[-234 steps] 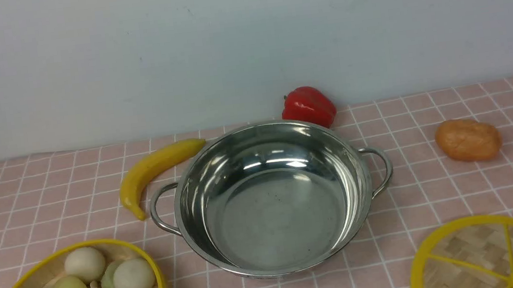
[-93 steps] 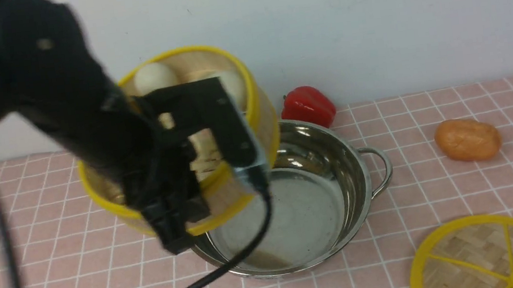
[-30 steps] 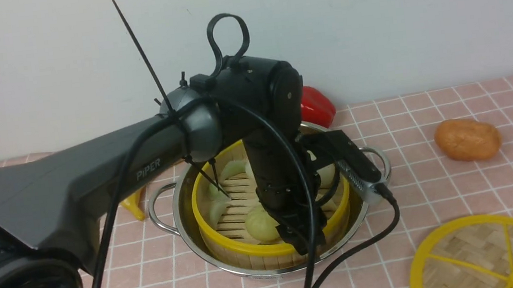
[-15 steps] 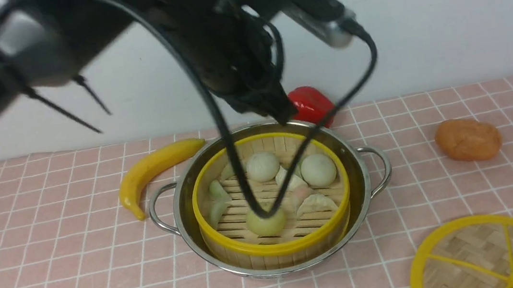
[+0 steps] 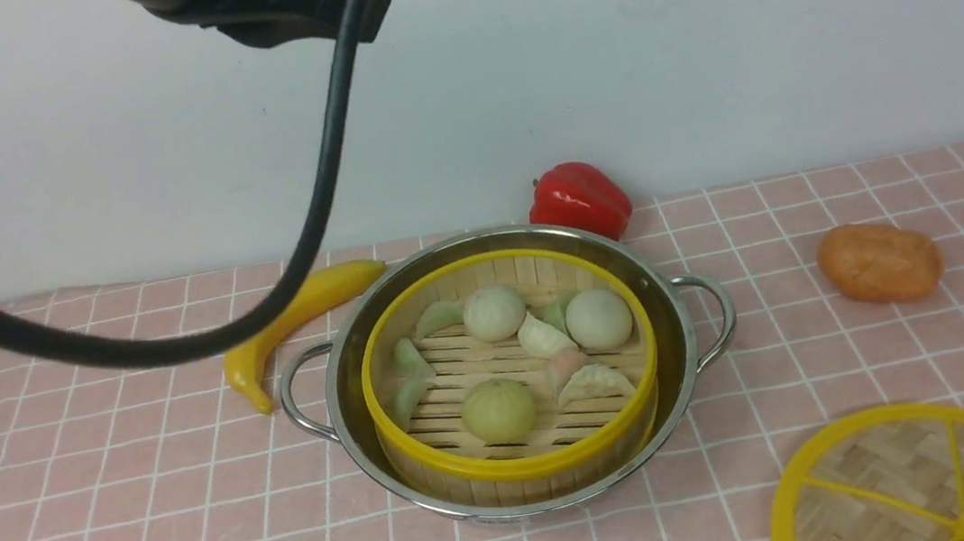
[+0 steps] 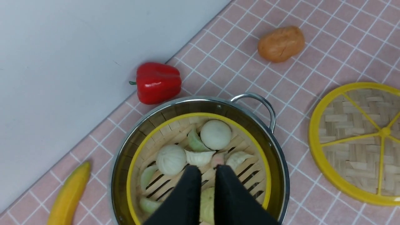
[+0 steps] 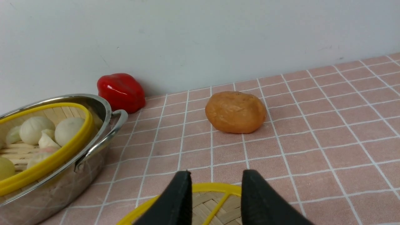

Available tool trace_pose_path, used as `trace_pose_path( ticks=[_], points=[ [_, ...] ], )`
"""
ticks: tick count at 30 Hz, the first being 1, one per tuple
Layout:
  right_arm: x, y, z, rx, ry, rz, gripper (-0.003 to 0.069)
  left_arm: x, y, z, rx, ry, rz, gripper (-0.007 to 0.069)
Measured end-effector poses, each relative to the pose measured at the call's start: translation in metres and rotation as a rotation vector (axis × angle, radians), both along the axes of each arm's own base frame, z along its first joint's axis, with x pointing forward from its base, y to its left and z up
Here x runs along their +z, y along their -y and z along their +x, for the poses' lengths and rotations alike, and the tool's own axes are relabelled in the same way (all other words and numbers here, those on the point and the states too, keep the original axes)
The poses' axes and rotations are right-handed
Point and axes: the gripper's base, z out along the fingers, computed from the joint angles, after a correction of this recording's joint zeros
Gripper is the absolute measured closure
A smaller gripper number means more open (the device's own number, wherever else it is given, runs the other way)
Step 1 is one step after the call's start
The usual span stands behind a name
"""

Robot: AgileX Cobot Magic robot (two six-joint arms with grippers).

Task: Place the steamer in the pot on the pink tablecloth, and put the lid on the steamer.
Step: 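Move the gripper down to the bamboo steamer lid and grasp its center knob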

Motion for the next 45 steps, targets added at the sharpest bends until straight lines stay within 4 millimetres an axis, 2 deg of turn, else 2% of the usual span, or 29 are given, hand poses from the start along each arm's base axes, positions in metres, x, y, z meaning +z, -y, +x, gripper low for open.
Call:
trace_pose_path(
  ticks=[9,12,13,14,15,16,17,18,21,22,23,24,25,26,29,30,31,37,45],
  points=[
    [0.000,0.000,0.000,0.000,0.000,0.000,0.0416,-0.003,0.001,0.005,0.011,0.011,-0.009,0.0466],
    [0.000,0.000,0.000,0.000,0.000,0.000,0.0416,-0.019,-0.002,0.003,0.027,-0.004,-0.010,0.0442],
    [0.000,0.000,0.000,0.000,0.000,0.000,0.0416,-0.033,-0.007,-0.002,0.047,0.010,-0.022,0.0429],
    [0.000,0.000,0.000,0.000,0.000,0.000,0.0416,-0.031,-0.009,-0.005,0.053,0.036,-0.035,0.0428],
    [0.000,0.000,0.000,0.000,0.000,0.000,0.0416,-0.038,-0.013,-0.012,0.065,0.058,-0.044,0.0422],
    [0.000,0.000,0.000,0.000,0.000,0.000,0.0416,-0.060,-0.028,-0.031,0.106,0.093,-0.066,0.0411],
    [0.000,0.000,0.000,0.000,0.000,0.000,0.0416,-0.060,-0.036,-0.041,0.127,0.140,-0.092,0.0407],
    [0.000,0.000,0.000,0.000,0.000,0.000,0.0416,-0.073,-0.050,-0.059,0.171,0.170,-0.117,0.0402],
    [0.000,0.000,0.000,0.000,0.000,0.000,0.0416,-0.095,-0.076,-0.091,0.267,0.232,-0.176,0.0394],
    [0.000,0.000,0.000,0.000,0.000,0.000,0.0416,-0.123,-0.100,-0.122,0.382,0.278,-0.229,0.0391],
    [0.000,0.000,0.000,0.000,0.000,0.000,0.0416,-0.126,-0.102,-0.125,0.394,0.281,-0.232,0.0391],
    [0.000,0.000,0.000,0.000,0.000,0.000,0.0416,-0.149,-0.114,-0.145,0.471,0.297,-0.248,0.0387],
    [0.000,0.000,0.000,0.000,0.000,0.000,0.0416,-0.152,-0.116,-0.148,0.482,0.299,-0.251,0.0387],
    [0.000,0.000,0.000,0.000,0.000,0.000,0.0416,-0.176,-0.125,-0.165,0.546,0.306,-0.249,0.0384],
    [0.000,0.000,0.000,0.000,0.000,0.000,0.0416,-0.224,-0.133,-0.195,0.638,0.328,-0.233,0.0382],
    [0.000,0.000,0.000,0.000,0.000,0.000,0.0416,-0.230,-0.134,-0.196,0.646,0.321,-0.228,0.0382],
    [0.000,0.000,0.000,0.000,0.000,0.000,0.0416,-0.246,-0.135,-0.206,0.669,0.349,-0.227,0.0382],
    [0.000,0.000,0.000,0.000,0.000,0.000,0.0416,-0.287,-0.138,-0.218,0.718,0.403,-0.231,0.0382],
    [0.000,0.000,0.000,0.001,0.003,0.000,0.0416,-0.290,-0.139,-0.218,0.728,0.438,-0.242,0.0382]
  ],
)
